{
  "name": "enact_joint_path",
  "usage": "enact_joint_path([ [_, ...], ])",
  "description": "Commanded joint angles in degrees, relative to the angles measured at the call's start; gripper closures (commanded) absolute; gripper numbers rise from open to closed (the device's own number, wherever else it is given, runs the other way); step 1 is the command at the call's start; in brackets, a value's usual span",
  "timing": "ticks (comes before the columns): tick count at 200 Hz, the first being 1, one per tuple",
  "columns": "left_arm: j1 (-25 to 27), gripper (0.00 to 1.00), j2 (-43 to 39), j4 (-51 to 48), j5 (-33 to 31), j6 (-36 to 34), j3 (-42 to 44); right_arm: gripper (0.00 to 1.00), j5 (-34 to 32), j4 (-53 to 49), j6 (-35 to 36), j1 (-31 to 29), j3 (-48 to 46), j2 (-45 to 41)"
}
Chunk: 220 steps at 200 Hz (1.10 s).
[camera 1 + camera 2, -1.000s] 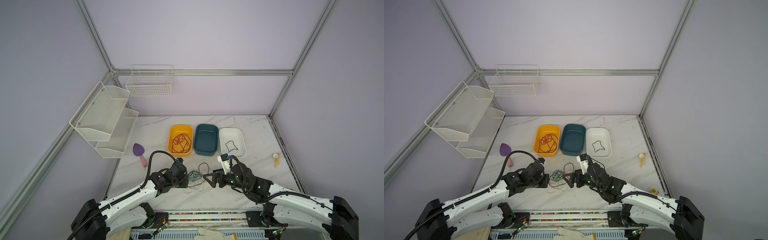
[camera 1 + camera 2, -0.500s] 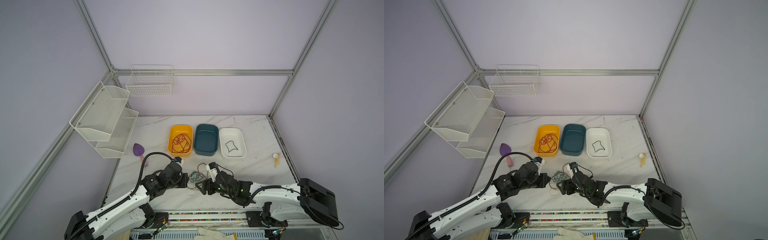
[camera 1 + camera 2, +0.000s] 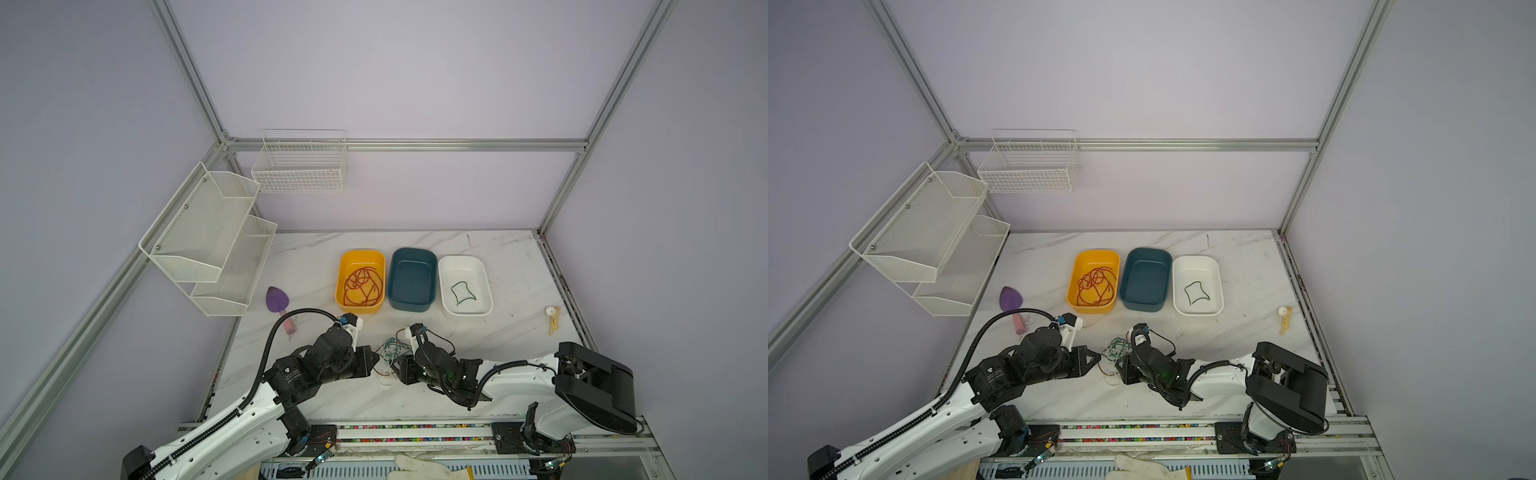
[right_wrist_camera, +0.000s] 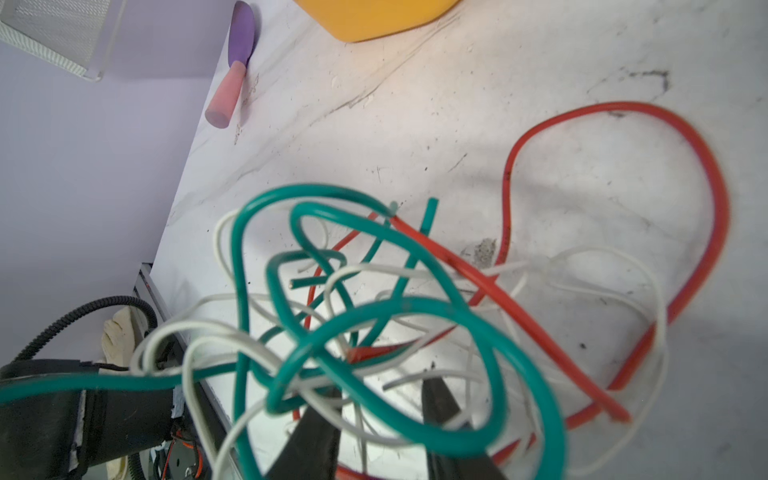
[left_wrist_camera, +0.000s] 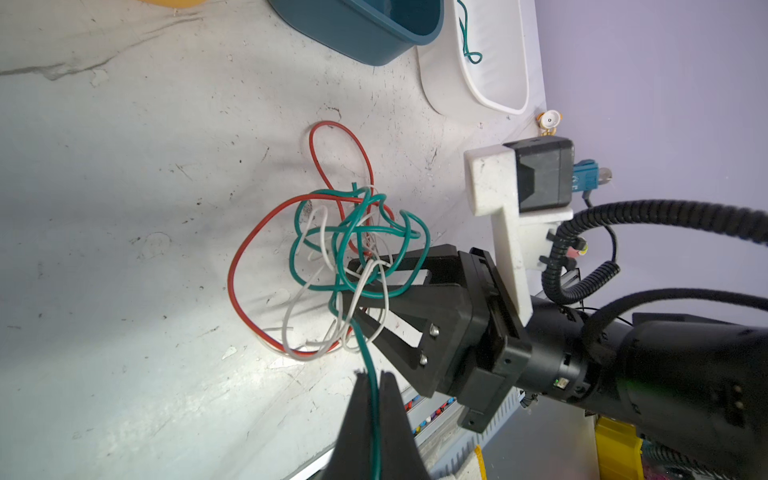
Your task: Untangle the cables
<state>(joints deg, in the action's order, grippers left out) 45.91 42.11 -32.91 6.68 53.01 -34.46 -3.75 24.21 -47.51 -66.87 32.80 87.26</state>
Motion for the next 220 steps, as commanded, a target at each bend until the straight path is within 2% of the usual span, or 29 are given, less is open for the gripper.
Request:
enact_joint_path([
  [1, 0.31, 1.00, -1.49, -0.74, 0.74, 0.39, -6.22, 0.71, -2.35, 1.80, -0.97, -0.28, 0.94, 0.67],
  [65, 0.28, 1.00, -3.17, -8.15, -2.90, -3.36, -14.82, 1.00, -3.85, 1.22, -1.08, -0.28, -2.30, -1.41],
  [164, 0.31, 1.00, -5.34, -21.95, -11.94, -10.04, -31.46, 1.00, -7.04, -2.01, -3.64, 0.14, -7.73, -6.33],
  [195, 0.30, 1.00, -4.51, -25.78, -13.33, -12.74, -33.86, 1.00, -5.43, -3.27, -3.90, 3.01, -10.42, -10.92],
  [220, 0.32, 1.00, -3.62, -28.20, -14.05, -14.96, -34.94, 1.00, -2.98, -8.54, -1.32, 7.33, -11.22, -16.12],
])
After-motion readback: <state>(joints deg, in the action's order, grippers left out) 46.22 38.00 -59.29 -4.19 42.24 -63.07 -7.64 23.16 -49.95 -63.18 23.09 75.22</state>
